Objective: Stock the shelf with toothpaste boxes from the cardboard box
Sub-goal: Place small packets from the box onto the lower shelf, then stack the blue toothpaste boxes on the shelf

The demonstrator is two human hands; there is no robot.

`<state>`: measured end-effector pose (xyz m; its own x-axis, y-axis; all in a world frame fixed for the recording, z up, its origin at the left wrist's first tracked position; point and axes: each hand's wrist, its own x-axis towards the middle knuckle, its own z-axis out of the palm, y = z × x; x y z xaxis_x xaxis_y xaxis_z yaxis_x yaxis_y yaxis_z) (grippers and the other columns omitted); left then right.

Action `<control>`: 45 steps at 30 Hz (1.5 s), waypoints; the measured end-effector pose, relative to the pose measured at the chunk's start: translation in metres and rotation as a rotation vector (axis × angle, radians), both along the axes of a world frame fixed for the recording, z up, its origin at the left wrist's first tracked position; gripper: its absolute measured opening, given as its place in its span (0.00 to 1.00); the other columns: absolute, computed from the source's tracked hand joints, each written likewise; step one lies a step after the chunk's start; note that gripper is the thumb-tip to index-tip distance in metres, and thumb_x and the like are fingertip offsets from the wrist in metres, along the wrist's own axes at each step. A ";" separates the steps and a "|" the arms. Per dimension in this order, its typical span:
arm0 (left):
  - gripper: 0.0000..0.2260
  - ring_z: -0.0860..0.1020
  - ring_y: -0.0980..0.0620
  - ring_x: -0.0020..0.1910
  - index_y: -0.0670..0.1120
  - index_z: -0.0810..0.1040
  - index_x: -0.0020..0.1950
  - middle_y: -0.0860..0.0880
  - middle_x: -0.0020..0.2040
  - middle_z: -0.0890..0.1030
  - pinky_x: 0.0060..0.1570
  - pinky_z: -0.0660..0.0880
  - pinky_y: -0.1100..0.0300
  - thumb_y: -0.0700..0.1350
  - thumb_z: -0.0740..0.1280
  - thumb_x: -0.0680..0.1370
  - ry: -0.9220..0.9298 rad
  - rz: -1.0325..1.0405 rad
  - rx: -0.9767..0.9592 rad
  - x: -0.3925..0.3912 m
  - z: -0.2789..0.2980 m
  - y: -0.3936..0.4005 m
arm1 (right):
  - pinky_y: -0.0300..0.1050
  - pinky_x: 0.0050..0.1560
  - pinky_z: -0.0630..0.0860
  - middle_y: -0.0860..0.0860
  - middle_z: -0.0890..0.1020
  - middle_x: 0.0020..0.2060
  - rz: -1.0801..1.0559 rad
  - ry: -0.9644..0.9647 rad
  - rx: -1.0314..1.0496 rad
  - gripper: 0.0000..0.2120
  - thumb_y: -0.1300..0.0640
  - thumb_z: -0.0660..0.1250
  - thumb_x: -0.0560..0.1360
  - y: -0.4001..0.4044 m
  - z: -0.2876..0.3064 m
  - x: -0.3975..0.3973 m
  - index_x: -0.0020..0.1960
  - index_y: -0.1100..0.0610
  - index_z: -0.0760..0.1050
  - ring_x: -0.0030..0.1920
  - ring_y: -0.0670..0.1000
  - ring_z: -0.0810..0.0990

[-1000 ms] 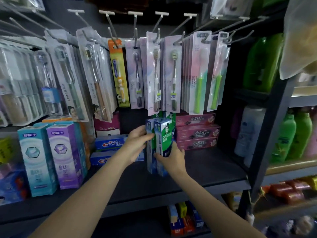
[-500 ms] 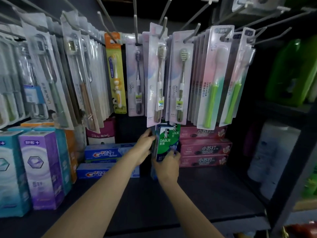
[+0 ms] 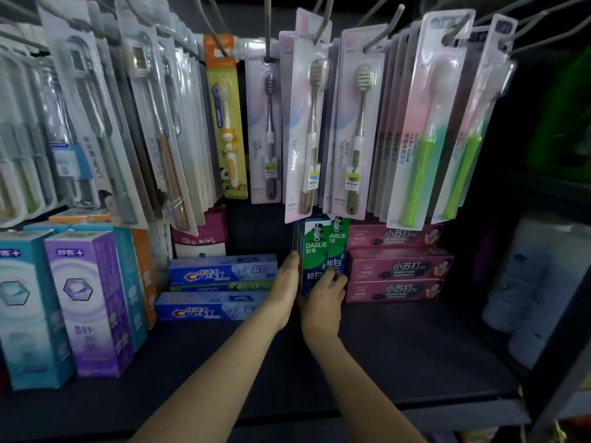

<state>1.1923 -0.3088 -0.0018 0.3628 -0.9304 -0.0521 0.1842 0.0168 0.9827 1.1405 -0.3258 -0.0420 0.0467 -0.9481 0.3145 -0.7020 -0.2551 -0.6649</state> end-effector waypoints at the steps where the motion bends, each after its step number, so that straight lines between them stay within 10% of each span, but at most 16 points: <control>1: 0.19 0.74 0.55 0.58 0.48 0.68 0.69 0.49 0.63 0.75 0.60 0.68 0.60 0.53 0.51 0.82 -0.076 0.004 0.003 0.000 -0.004 0.003 | 0.47 0.60 0.71 0.60 0.59 0.68 0.008 -0.005 0.009 0.32 0.61 0.68 0.74 0.001 0.000 -0.001 0.71 0.62 0.55 0.66 0.60 0.66; 7: 0.23 0.58 0.52 0.74 0.46 0.55 0.76 0.48 0.75 0.59 0.71 0.55 0.57 0.47 0.56 0.81 -0.465 0.048 -0.009 -0.005 -0.010 0.026 | 0.50 0.65 0.66 0.62 0.61 0.66 0.023 -0.001 0.038 0.28 0.62 0.64 0.75 0.008 0.004 -0.011 0.71 0.66 0.56 0.64 0.61 0.65; 17: 0.18 0.71 0.56 0.57 0.40 0.68 0.64 0.45 0.61 0.68 0.52 0.66 0.73 0.32 0.60 0.75 -0.842 0.258 -0.320 -0.028 -0.036 0.112 | 0.46 0.54 0.71 0.60 0.67 0.63 0.169 -0.106 -0.094 0.23 0.60 0.66 0.76 0.061 0.017 -0.057 0.67 0.64 0.62 0.59 0.59 0.72; 21: 0.17 0.70 0.60 0.51 0.40 0.70 0.60 0.50 0.55 0.68 0.52 0.67 0.74 0.31 0.60 0.72 -0.964 -0.021 -0.446 -0.048 -0.089 0.198 | 0.39 0.44 0.72 0.57 0.77 0.50 0.452 -0.098 -0.317 0.11 0.66 0.60 0.75 0.135 -0.028 -0.105 0.56 0.65 0.72 0.46 0.46 0.75; 26: 0.17 0.72 0.51 0.56 0.42 0.69 0.62 0.45 0.60 0.71 0.56 0.67 0.64 0.39 0.58 0.74 -0.979 -0.386 -0.010 -0.065 -0.220 0.275 | 0.44 0.36 0.74 0.55 0.81 0.39 0.643 0.254 -0.053 0.12 0.59 0.56 0.70 0.203 -0.167 -0.163 0.45 0.61 0.77 0.38 0.54 0.80; 34: 0.16 0.74 0.43 0.56 0.41 0.67 0.65 0.41 0.62 0.71 0.50 0.70 0.57 0.35 0.60 0.77 -0.830 -0.550 0.872 -0.054 -0.397 0.314 | 0.46 0.49 0.71 0.61 0.75 0.59 0.592 0.642 0.888 0.16 0.62 0.58 0.77 0.258 -0.384 -0.186 0.63 0.62 0.68 0.58 0.59 0.76; 40: 0.18 0.70 0.45 0.62 0.44 0.65 0.68 0.44 0.67 0.67 0.54 0.70 0.55 0.37 0.59 0.78 -0.905 -0.538 1.018 -0.023 -0.472 0.320 | 0.55 0.68 0.64 0.55 0.57 0.74 0.752 0.694 0.900 0.33 0.55 0.66 0.76 0.254 -0.496 -0.136 0.75 0.55 0.53 0.72 0.60 0.57; 45: 0.19 0.69 0.46 0.65 0.44 0.65 0.69 0.45 0.68 0.66 0.62 0.69 0.54 0.37 0.58 0.78 -0.878 -0.533 1.016 -0.009 -0.506 0.323 | 0.58 0.71 0.59 0.57 0.60 0.73 0.750 0.754 0.937 0.33 0.42 0.62 0.76 0.233 -0.575 -0.096 0.75 0.49 0.55 0.72 0.63 0.59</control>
<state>1.1829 0.0138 -0.5076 0.2534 -0.6595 -0.7077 -0.7128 -0.6219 0.3243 1.0443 -0.0924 -0.6174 0.4961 -0.4643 -0.7337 -0.8564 -0.4006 -0.3256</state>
